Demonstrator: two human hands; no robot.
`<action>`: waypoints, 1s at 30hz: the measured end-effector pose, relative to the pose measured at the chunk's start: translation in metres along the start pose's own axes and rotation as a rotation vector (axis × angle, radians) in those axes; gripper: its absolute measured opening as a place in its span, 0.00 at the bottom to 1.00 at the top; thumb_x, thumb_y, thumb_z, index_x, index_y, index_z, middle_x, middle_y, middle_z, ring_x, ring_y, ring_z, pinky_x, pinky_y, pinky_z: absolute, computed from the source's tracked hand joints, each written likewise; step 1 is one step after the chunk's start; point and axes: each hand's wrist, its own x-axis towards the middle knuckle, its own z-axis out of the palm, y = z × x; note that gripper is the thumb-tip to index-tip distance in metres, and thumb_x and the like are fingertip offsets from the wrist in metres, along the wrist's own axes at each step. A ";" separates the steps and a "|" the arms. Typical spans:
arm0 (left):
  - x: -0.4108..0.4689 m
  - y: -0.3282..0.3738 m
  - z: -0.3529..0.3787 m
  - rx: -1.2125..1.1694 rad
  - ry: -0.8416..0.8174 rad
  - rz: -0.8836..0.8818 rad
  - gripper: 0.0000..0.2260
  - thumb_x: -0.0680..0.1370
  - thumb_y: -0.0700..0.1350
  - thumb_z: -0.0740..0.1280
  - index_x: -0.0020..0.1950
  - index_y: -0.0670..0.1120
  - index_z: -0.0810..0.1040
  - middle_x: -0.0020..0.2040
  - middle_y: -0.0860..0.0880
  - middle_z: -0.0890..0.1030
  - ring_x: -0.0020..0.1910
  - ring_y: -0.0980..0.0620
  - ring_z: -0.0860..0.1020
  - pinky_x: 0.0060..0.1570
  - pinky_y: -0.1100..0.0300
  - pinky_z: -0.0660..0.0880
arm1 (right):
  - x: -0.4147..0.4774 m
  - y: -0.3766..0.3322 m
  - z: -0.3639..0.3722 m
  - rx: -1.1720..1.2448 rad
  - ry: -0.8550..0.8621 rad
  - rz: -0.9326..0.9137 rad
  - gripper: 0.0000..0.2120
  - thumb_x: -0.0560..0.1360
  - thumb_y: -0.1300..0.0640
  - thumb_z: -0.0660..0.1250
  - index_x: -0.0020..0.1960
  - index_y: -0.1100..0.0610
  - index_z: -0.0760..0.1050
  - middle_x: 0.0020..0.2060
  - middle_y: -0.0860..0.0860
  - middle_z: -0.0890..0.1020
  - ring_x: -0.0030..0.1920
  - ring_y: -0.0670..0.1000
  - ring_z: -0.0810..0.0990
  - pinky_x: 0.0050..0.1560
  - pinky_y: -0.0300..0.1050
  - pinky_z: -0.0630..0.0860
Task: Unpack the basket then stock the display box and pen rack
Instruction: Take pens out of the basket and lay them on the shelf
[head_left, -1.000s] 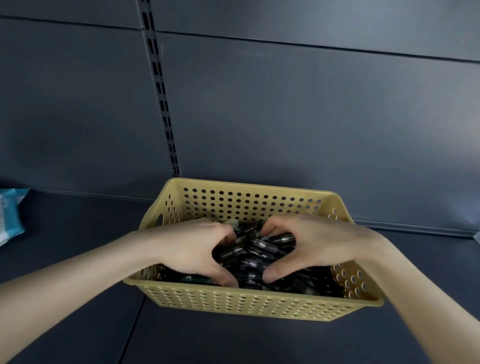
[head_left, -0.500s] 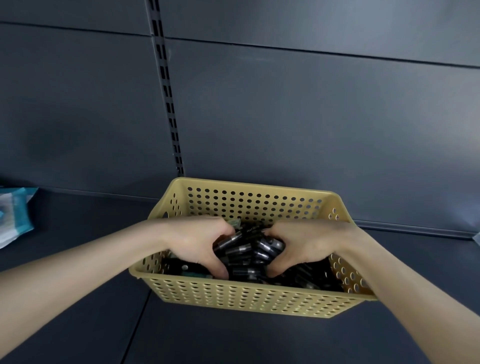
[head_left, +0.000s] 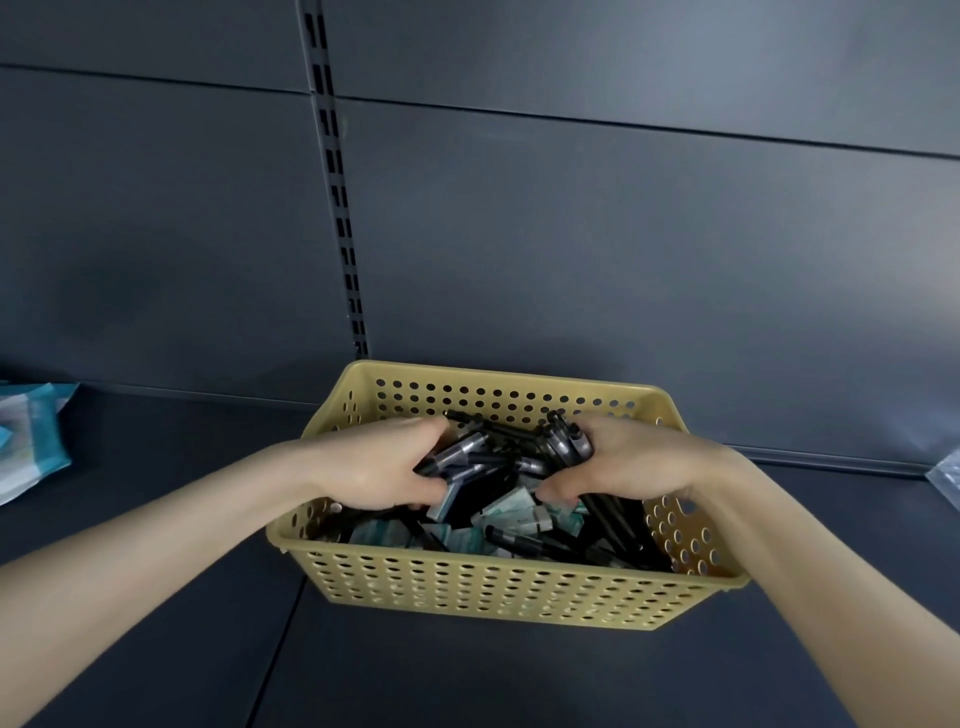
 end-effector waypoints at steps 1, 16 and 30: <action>-0.002 0.000 -0.002 -0.104 0.016 0.015 0.15 0.79 0.47 0.64 0.62 0.41 0.69 0.47 0.49 0.80 0.43 0.51 0.78 0.48 0.50 0.76 | -0.001 -0.001 0.000 0.022 0.003 -0.017 0.08 0.73 0.55 0.70 0.36 0.54 0.76 0.34 0.49 0.81 0.38 0.47 0.79 0.49 0.44 0.75; -0.002 0.025 -0.007 -1.247 0.470 0.191 0.10 0.68 0.48 0.73 0.42 0.44 0.76 0.28 0.54 0.70 0.27 0.57 0.68 0.28 0.67 0.69 | -0.010 -0.012 0.003 0.549 0.251 -0.222 0.08 0.72 0.62 0.71 0.39 0.57 0.72 0.24 0.48 0.73 0.25 0.47 0.70 0.27 0.40 0.71; -0.018 0.051 -0.023 -1.166 0.487 0.399 0.06 0.74 0.45 0.71 0.46 0.44 0.83 0.31 0.45 0.70 0.25 0.55 0.66 0.32 0.62 0.74 | -0.024 -0.060 0.021 0.525 0.298 -0.427 0.09 0.76 0.64 0.65 0.43 0.51 0.78 0.31 0.50 0.76 0.32 0.49 0.75 0.38 0.41 0.75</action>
